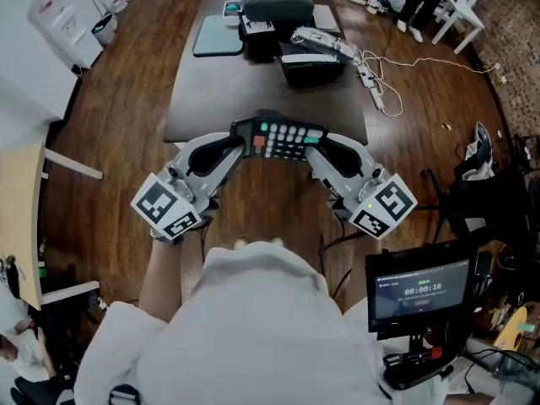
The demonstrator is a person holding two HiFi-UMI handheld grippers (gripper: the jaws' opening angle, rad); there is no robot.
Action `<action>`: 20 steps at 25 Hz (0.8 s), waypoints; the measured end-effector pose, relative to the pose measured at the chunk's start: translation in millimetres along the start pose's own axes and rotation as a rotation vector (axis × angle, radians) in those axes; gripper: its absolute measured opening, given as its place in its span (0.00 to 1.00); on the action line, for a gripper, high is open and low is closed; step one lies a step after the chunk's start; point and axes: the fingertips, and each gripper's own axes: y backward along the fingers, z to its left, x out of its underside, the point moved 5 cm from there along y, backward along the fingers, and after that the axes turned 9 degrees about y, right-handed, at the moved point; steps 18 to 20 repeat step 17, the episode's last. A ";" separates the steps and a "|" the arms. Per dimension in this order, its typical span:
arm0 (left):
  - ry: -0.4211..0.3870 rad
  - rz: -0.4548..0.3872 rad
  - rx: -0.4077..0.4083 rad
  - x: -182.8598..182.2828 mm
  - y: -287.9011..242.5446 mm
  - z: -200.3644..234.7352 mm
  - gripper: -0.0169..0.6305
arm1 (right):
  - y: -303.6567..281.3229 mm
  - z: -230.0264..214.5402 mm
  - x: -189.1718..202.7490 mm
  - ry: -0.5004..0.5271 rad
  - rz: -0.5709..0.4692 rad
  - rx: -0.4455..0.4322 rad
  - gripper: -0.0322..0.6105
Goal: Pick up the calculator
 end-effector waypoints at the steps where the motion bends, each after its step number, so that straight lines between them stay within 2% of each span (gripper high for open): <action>1: 0.000 -0.001 0.003 0.3 0.0 0.4 0.11 | 0.1 0.4 0.3 0.001 0.001 0.003 0.18; 20: 0.002 -0.006 0.034 4.1 -4.2 4.2 0.11 | 1.3 -1.0 1.3 0.015 0.015 0.025 0.18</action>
